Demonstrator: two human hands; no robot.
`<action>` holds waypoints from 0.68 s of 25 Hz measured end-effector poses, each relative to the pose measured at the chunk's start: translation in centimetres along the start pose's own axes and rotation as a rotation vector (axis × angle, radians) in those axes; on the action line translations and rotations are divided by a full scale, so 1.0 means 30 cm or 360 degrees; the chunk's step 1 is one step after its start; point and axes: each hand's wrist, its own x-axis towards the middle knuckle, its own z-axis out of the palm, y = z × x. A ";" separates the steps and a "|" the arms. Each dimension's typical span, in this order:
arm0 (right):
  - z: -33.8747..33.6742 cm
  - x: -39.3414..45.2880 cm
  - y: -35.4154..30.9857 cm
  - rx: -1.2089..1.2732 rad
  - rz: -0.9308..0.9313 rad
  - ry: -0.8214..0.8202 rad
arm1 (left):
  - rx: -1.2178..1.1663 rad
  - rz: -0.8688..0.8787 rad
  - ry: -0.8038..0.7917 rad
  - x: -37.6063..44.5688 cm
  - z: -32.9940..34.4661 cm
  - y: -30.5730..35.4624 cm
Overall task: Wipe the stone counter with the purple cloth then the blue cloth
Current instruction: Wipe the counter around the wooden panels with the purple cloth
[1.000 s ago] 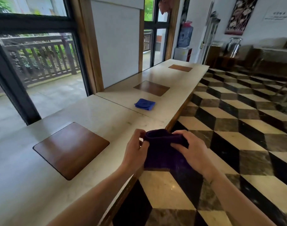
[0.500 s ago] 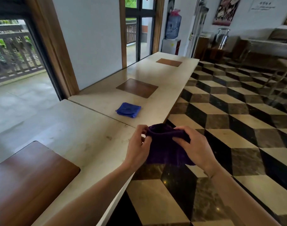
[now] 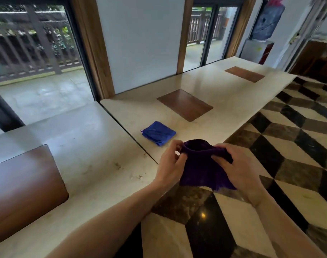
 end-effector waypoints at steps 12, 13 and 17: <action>0.195 0.673 0.092 0.0027 -0.0466 -0.0394 | 0.0106 -0.0125 0.0612 0.433 -0.041 -0.157; 0.206 0.723 0.090 0.0023 -0.0512 -0.0403 | 0.0119 -0.0127 0.0641 0.466 -0.047 -0.160; 0.271 0.883 0.084 0.0099 -0.0603 -0.0573 | 0.0127 -0.0250 0.0837 0.552 -0.062 -0.193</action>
